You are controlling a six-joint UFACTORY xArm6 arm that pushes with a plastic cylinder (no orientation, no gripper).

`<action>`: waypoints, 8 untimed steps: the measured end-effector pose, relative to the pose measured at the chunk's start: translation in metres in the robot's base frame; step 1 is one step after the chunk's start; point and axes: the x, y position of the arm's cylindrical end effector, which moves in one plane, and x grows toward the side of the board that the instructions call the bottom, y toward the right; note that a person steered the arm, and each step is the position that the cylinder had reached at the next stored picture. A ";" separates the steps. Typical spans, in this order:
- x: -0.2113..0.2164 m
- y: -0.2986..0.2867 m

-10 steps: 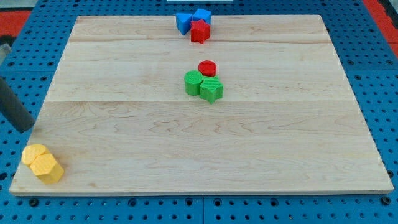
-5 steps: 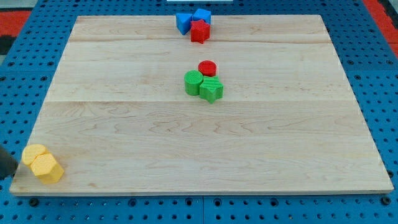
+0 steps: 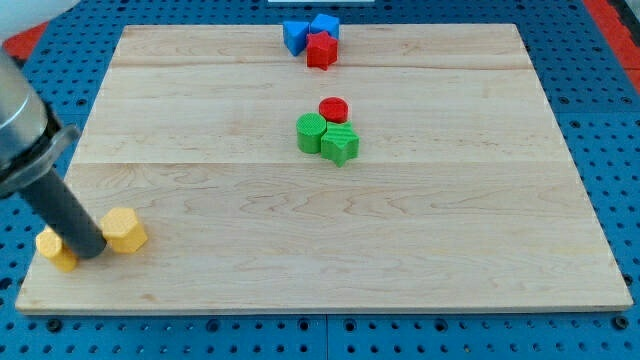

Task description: Push the yellow hexagon closer to the green star and green circle

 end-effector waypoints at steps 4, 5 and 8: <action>0.034 0.011; 0.021 0.018; -0.029 0.120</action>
